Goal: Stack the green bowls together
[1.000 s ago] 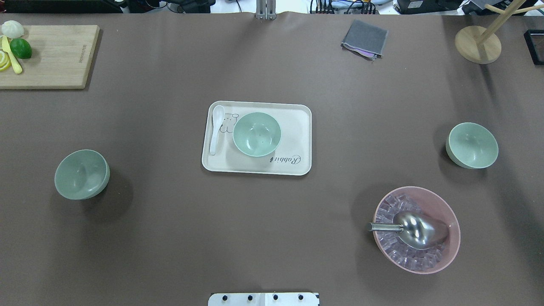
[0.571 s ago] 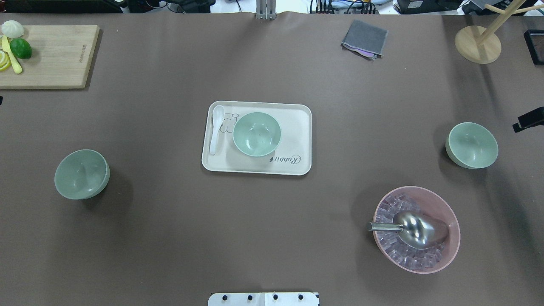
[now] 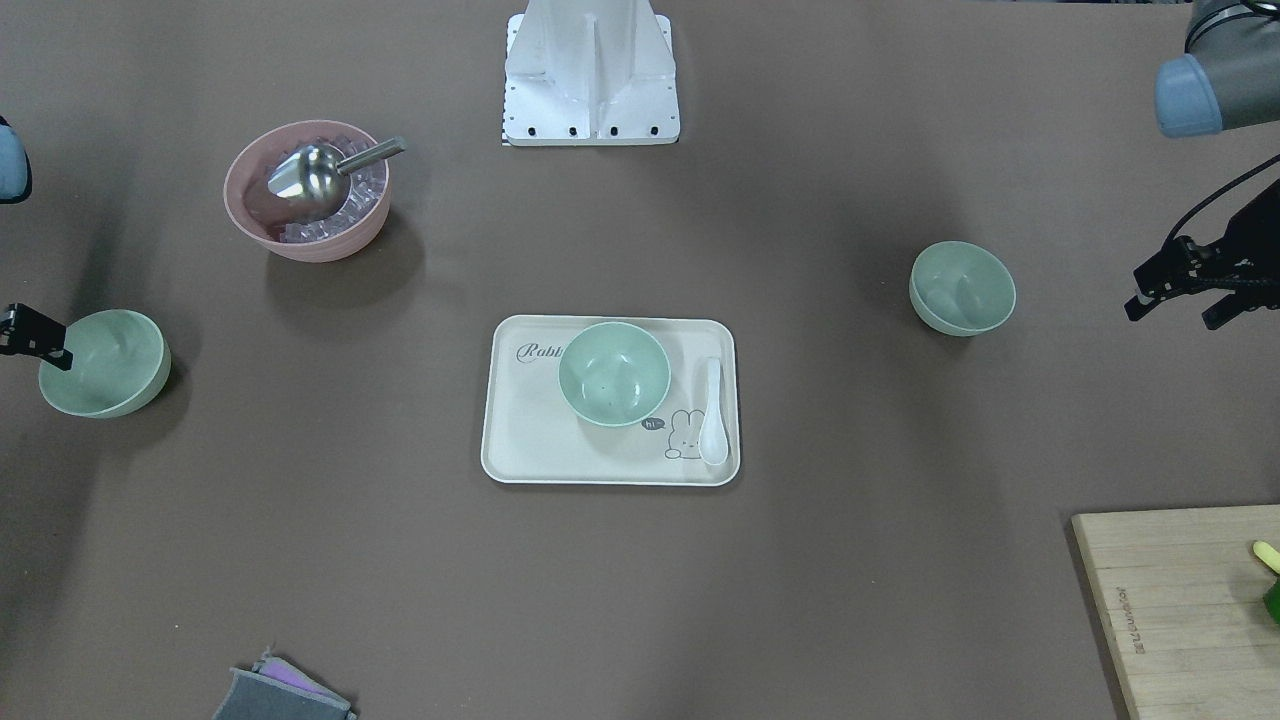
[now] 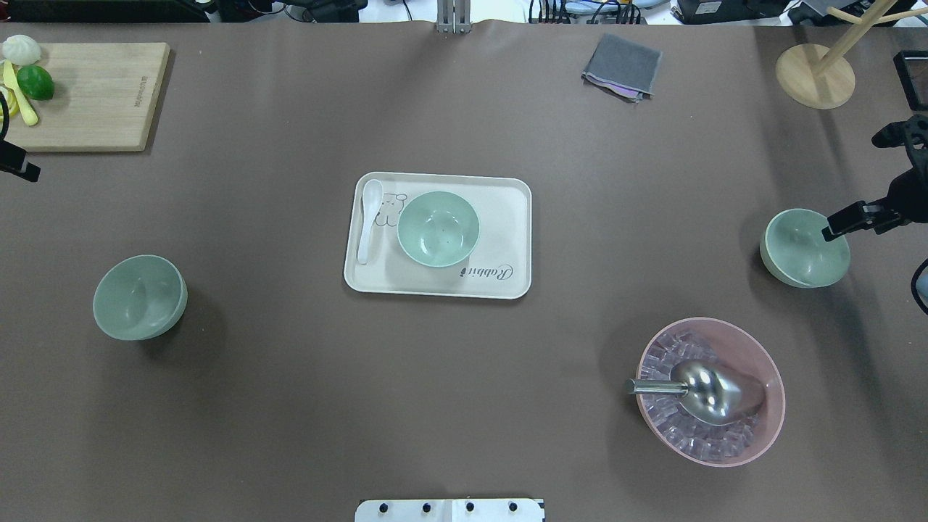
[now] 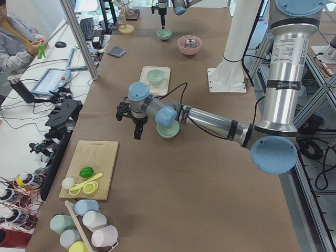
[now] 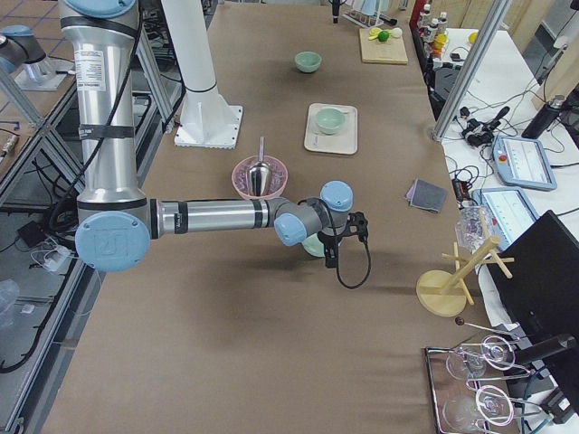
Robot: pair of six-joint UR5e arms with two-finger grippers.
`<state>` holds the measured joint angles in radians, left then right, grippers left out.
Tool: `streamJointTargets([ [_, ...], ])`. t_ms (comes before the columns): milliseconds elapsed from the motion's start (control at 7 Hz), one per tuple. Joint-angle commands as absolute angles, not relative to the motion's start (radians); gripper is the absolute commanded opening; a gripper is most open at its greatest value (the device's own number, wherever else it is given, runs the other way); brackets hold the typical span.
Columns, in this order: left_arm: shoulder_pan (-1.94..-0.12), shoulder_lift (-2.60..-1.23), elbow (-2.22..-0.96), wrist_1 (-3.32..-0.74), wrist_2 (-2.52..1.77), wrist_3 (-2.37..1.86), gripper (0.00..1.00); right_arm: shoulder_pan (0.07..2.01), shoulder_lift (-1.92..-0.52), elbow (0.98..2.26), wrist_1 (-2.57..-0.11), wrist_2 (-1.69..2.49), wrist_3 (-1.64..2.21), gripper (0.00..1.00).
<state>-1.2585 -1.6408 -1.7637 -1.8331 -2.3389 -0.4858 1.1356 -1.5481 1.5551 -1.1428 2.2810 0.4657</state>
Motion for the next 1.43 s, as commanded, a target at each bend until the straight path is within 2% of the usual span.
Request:
streamJointTargets([
  [0, -1.258, -1.641, -1.759, -1.833, -2.339, -0.485, 0.96, 1.126, -1.54, 1.526, -1.141, 2.281, 0.489, 0.78],
  [286, -1.258, -1.64, -1.759, -1.833, -2.338, -0.485, 0.96, 1.114, -1.534, 1.523, -1.141, 2.286, 0.552, 0.44],
  [429, -1.258, -1.638, -1.761, -1.833, -2.338, -0.485, 0.96, 1.1, -1.532, 1.523, -1.14, 2.284, 0.567, 0.35],
  [571, -1.258, -1.638, -1.764, -1.832, -2.338, -0.489, 0.96, 1.1, -1.532, 1.525, -1.138, 2.286, 0.571, 0.02],
  [1000, -1.179, -1.635, -1.775, -1.83, -2.338, -0.614, 0.97, 1.1, -1.513, 1.61, -1.147, 2.31, 0.688, 0.0],
  [1286, -0.986, -1.606, -1.822, -1.832, -2.23, -0.793, 0.92, 1.085, -1.409, 1.651, -1.152, 2.336, 0.937, 0.0],
])
